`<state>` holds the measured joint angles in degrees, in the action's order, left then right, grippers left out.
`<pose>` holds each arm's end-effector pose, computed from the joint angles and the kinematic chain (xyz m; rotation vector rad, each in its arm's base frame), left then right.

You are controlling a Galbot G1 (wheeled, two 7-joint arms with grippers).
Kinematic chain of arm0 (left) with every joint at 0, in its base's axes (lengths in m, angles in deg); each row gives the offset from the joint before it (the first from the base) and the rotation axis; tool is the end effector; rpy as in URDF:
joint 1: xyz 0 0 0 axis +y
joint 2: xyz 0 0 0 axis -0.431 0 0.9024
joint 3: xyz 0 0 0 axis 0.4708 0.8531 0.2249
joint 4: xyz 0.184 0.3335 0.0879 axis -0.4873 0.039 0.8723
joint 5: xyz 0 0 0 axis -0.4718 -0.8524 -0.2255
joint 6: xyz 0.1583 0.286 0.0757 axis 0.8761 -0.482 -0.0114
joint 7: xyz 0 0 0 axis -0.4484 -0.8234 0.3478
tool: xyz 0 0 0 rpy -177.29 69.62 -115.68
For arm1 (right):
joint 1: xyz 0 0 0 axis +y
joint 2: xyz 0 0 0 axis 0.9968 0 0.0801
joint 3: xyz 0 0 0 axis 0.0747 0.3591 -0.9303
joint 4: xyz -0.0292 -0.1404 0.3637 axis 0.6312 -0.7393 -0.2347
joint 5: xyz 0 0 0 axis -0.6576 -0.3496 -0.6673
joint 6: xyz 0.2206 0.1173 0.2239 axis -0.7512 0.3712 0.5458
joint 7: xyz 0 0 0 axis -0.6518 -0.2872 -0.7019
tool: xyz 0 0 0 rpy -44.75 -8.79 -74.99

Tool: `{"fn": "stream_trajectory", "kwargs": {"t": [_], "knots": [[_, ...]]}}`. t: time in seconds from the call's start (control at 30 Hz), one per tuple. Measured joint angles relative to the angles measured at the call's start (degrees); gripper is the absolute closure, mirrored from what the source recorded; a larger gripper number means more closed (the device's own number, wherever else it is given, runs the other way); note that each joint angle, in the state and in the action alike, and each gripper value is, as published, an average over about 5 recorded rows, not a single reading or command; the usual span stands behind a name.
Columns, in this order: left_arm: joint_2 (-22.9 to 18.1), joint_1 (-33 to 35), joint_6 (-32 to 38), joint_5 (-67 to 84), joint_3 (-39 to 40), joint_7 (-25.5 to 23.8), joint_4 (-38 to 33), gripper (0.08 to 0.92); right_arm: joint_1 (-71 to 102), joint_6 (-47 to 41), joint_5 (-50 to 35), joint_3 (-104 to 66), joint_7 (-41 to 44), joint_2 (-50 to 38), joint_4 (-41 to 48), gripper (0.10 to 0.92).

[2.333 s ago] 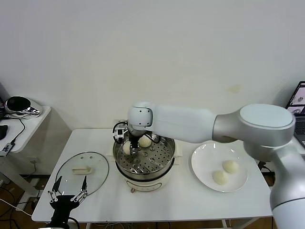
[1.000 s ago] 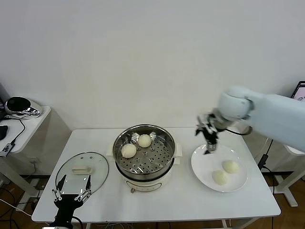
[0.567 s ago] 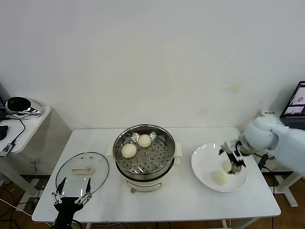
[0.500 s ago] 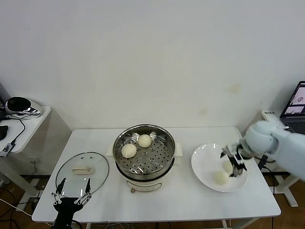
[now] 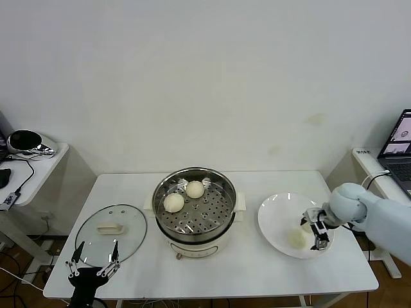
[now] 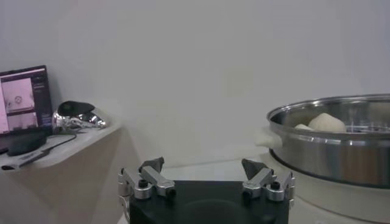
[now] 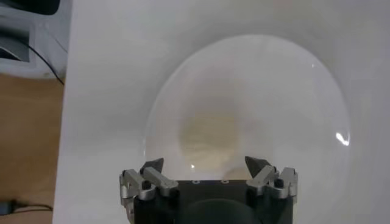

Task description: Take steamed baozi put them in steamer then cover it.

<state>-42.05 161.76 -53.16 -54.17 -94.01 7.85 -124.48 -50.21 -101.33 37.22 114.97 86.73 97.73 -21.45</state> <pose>0.0585 0.0952 -0.3226 0.1494 -3.0151 -0.2555 0.4412 -0.2116 -0.2216 1.2424 -1.2948 1.4231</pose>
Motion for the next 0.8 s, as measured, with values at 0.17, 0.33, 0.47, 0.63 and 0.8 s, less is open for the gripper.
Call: {"fn": "stream_trajectory", "kwargs": {"t": [0.17, 0.33, 0.47, 0.63, 0.8], "knots": [[0.06, 0.01, 0.13, 0.03, -0.17, 0.01, 0.23, 0.177, 1.62, 0.09, 0.57, -1.37, -0.55, 1.93, 2.22, 0.203], [0.09, -0.15, 0.17, 0.08, -0.24, 0.02, 0.42, 0.177, 2.64, -0.03, 1.06, -2.04, -0.76, 3.55, 3.7, 0.238], [0.02, -0.27, 0.2, 0.07, -0.14, 0.02, 0.58, 0.177, 3.44, -0.03, 1.67, -2.63, -0.77, 4.39, 4.5, 0.287], [0.02, -0.31, 0.27, 0.08, -0.11, 0.04, 0.76, 0.177, 3.73, 0.16, 2.13, -3.12, -0.58, 4.67, 4.86, 0.358], [0.04, -0.39, 0.31, 0.06, 0.07, 0.05, 0.8, 0.177, 3.01, 0.11, 1.81, -3.08, 0.02, 4.51, 4.61, 0.406]]}}
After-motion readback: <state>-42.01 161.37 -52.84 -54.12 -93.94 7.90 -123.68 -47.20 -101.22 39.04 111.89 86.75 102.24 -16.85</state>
